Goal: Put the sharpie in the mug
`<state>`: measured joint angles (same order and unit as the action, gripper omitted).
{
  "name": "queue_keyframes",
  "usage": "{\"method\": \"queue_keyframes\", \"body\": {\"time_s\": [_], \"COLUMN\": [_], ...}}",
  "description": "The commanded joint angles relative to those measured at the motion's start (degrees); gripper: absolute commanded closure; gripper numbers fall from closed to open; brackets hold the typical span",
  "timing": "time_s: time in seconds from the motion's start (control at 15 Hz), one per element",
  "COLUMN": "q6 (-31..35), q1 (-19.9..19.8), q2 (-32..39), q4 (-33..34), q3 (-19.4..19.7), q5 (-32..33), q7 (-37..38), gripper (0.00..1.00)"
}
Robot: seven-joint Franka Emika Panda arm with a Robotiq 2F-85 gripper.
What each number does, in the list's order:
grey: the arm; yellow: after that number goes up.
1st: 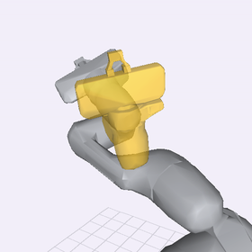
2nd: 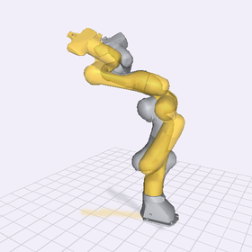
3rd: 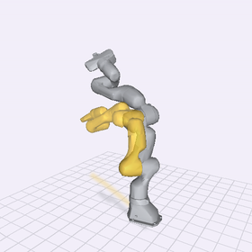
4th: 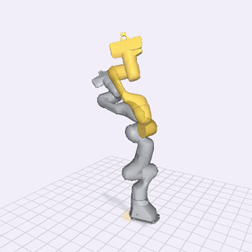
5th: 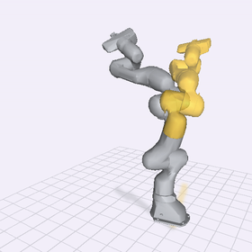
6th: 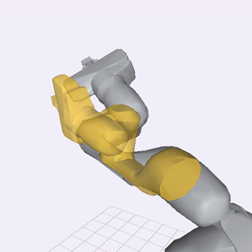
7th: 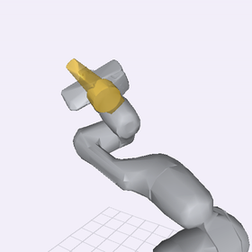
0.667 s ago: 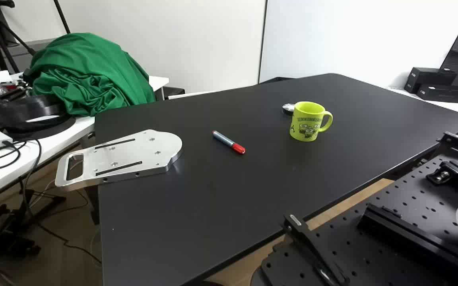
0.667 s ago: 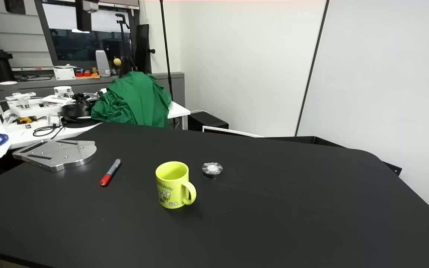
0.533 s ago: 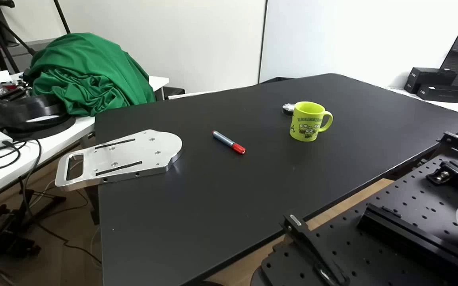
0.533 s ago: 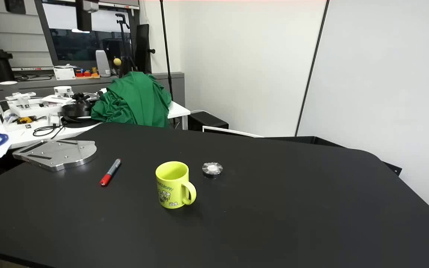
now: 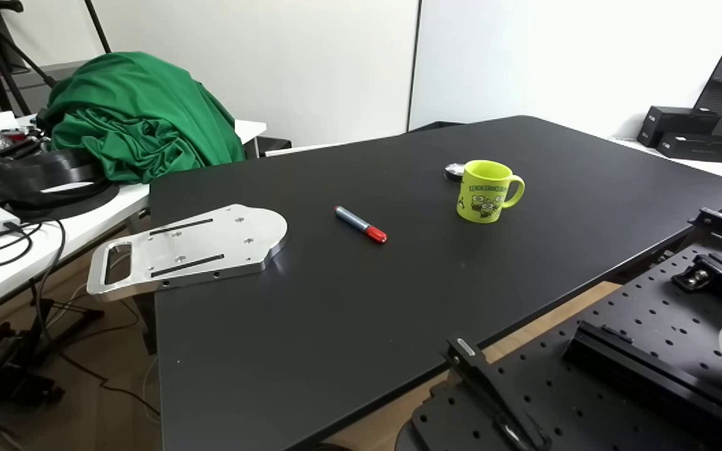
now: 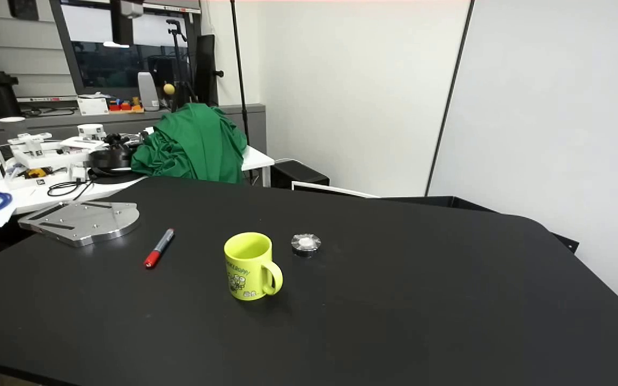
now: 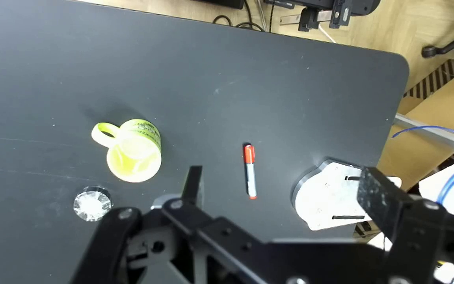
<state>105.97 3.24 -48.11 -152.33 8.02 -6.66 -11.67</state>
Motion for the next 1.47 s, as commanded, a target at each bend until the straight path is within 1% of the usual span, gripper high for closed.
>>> {"method": "queue_keyframes", "body": {"time_s": [0.0, 0.4, 0.67, 0.87, 1.13, 1.4], "q6": [4.8, 19.2, 24.1, 26.9, 32.4, 38.3], "q1": [0.3, 3.2, 5.0, 5.5, 5.6, 5.7], "q2": [5.6, 21.0, 32.2, 40.5, 49.6, 57.7], "q4": [2.6, 9.8, 15.4, 19.0, 20.7, 22.5], "q3": [-1.0, -2.4, -4.8, -7.7, -12.0, -14.6], "q5": [-0.3, -1.3, -1.4, -1.4, -1.0, -1.2], "q7": [-1.3, -3.9, -4.3, -2.6, 1.8, 7.8], "gripper": [0.0, 0.0, 0.0, 0.0, 0.0, 0.0]}}
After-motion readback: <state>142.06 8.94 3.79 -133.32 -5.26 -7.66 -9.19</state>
